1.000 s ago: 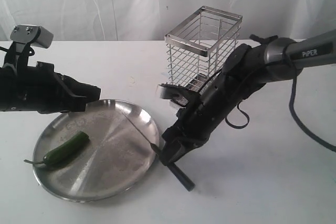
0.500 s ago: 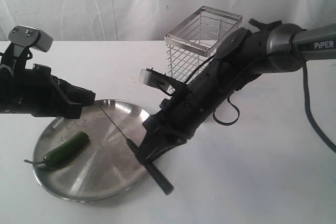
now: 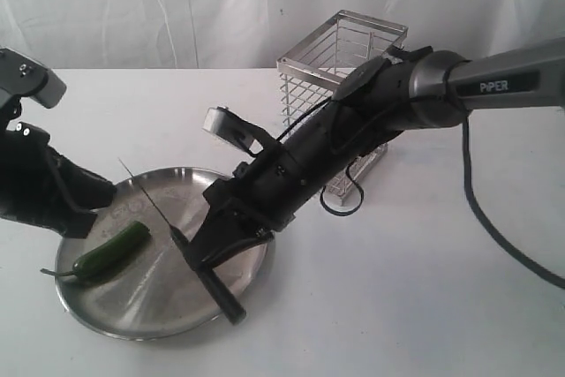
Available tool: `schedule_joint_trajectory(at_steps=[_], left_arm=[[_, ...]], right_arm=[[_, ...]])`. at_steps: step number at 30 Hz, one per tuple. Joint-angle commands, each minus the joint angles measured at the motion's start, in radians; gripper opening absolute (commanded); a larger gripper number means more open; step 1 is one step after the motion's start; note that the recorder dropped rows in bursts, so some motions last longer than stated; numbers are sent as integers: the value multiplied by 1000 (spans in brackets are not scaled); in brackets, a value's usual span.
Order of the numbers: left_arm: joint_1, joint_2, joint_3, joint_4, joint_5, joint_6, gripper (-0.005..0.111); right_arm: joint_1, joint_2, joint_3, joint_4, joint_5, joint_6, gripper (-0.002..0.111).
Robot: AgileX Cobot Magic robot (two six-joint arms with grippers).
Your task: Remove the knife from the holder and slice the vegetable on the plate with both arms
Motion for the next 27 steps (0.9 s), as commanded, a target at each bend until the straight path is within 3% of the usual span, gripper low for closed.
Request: schedule_joint_trajectory(at_steps=[1,6,20,27], left_arm=[[0,-25,4,127,39,-139,21],[0,-44,4,131,20,-143,21],[0,-16,5,137,-20,-145,21],[0,46,5,124,-49,-149,21]], right_arm=[[7,47,-118,-126,8,100,0],[9,71,-187,-162,8,136,0],[107,107,-189,-123,8,141,0],[109,113,-189,-134,8,134,0]])
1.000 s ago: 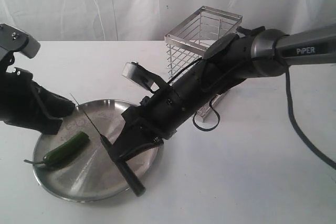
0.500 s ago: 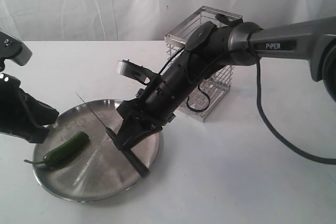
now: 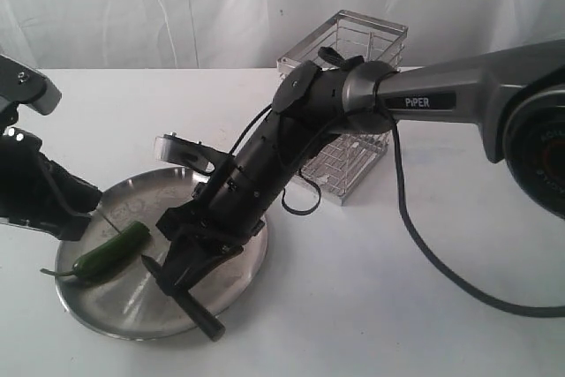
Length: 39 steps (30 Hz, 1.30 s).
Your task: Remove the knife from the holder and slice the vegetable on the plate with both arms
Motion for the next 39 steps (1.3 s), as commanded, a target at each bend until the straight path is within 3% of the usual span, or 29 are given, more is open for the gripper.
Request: schedule_joint_trajectory(at_steps=[1,12,39], left_arm=[[0,44,5,-29,-29,-10,21],[0,128,5,-49,-143,-10,21],[0,135,5,-71,-130,-10,21]], right_arm=[[0,4,-6,11,8,-10,0],[0,46,-23,30,8,-15,0],[0,68,-80,-60,8,27,0]])
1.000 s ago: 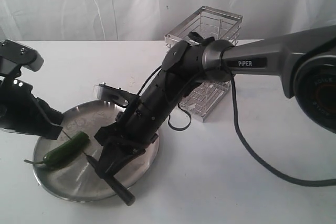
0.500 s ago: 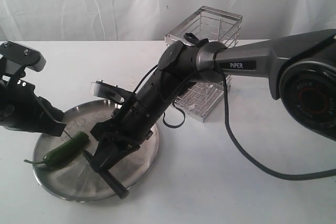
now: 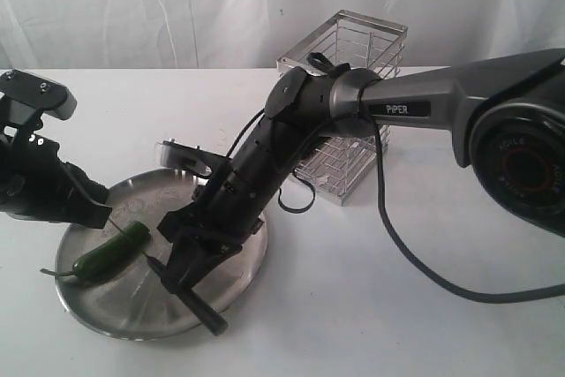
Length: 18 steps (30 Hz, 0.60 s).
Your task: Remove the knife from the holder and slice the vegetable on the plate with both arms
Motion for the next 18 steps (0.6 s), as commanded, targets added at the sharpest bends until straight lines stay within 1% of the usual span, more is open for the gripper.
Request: schedule_joint_trajectory(at_steps=[1,4,11,18], left_arm=[[0,0,5,-21,20,-6,21],[0,0,5,-21,22,-6,21],[0,0,5,-21,24,-6,21],[0,0,5,-39,24,-6,21]], right_arm=[[0,-4,-2,-15,10,8,0],[0,-4,-2,-31,10,23,0],[0,-4,-2,-224,10,138,0],[0,-14,-2,-259,10,138,0]])
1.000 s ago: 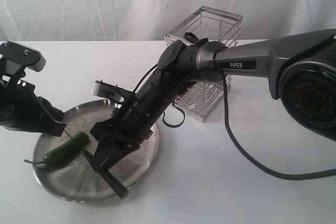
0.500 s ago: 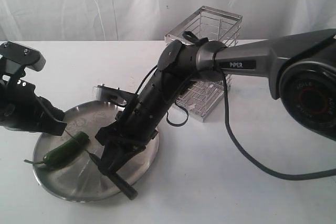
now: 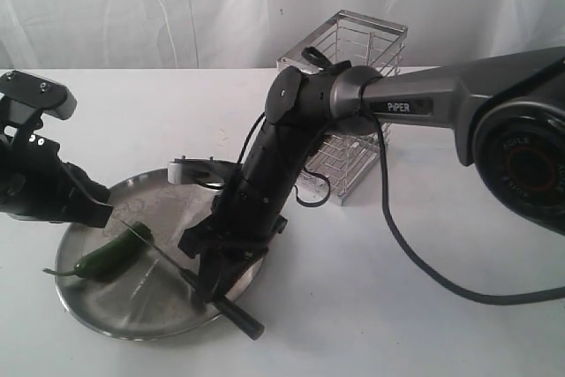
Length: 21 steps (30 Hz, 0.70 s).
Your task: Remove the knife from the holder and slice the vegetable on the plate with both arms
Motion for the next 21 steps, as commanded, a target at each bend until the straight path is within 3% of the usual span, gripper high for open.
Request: schedule_joint_trajectory(at_steps=[1,8,13,18,21], left_arm=[[0,0,5,-22,20,-5,21],[0,0,5,-22,20,-5,21],[0,0,5,-22,35,-5,21],[0,0,5,-22,47,-3,21],[0,0,5,-22,33,-3,21]], right_arm=[[0,-12,0,-62,-2,14,0],[-2,-58,0,48,-2,-38,0],[-70,-84,39,515,-2,-325,0],[-190,-84,140,521,-2,-361,0],[-207,-84,178,499,-2,-380,0]])
